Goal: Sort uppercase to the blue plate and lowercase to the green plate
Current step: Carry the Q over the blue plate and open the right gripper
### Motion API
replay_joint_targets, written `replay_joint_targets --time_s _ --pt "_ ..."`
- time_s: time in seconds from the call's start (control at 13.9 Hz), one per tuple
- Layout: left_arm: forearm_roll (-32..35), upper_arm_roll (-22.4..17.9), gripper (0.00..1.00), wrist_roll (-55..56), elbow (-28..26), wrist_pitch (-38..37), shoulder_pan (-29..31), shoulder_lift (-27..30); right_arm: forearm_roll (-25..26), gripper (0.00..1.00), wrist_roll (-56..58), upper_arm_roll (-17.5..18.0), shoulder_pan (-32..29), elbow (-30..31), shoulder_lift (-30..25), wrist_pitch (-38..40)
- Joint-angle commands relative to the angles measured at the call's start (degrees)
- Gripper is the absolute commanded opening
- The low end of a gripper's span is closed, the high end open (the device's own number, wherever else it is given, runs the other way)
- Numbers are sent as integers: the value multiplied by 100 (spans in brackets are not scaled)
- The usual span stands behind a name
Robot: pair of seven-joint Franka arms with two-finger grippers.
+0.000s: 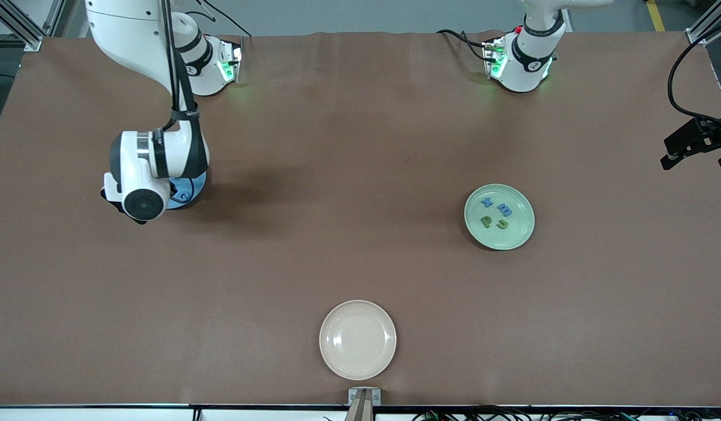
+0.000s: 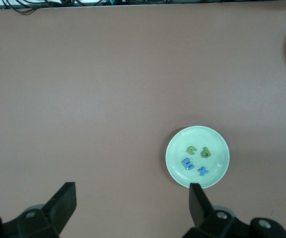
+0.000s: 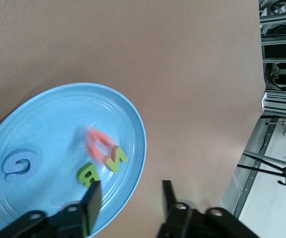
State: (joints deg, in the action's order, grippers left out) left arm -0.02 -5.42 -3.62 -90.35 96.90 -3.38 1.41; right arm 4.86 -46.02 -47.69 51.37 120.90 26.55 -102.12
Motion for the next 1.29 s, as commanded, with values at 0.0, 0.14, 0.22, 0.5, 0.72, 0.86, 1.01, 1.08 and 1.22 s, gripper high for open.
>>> replay_joint_targets --time_s 0.0,0.14,0.22,0.5,0.72,0.86,1.01,1.08,1.22 --pt "72 -3 100 -104 18 31 4 9 85 100 -30 67 -22 109 -440 7" --pt "72 -3 100 -104 18 31 4 9 68 100 -30 76 -13 57 -466 -1" --pt "72 -3 100 -104 18 31 4 0 42 100 -30 76 -13 13 -519 -10" --pt "72 -3 100 -104 18 31 3 0 -406 100 460 67 -66 -548 -598 112" --pt "55 -3 100 -104 18 31 -5 0 -809 100 1547 67 -547 -1496 -563 621" --pt "46 -3 100 -95 9 22 -5 0 -1318 100 2575 67 -943 -2111 -537 963" --pt "46 -3 100 -104 9 -4 -5 0 -1461 100 3316 76 -1129 -2613 -537 1263" --pt "37 -3 100 -113 9 -4 -14 0 -1453 100 3519 76 -1130 -2807 -537 1282" --pt "11 -3 100 -104 9 -13 -5 -9 -1470 100 3609 85 -1130 -3141 -537 1421"
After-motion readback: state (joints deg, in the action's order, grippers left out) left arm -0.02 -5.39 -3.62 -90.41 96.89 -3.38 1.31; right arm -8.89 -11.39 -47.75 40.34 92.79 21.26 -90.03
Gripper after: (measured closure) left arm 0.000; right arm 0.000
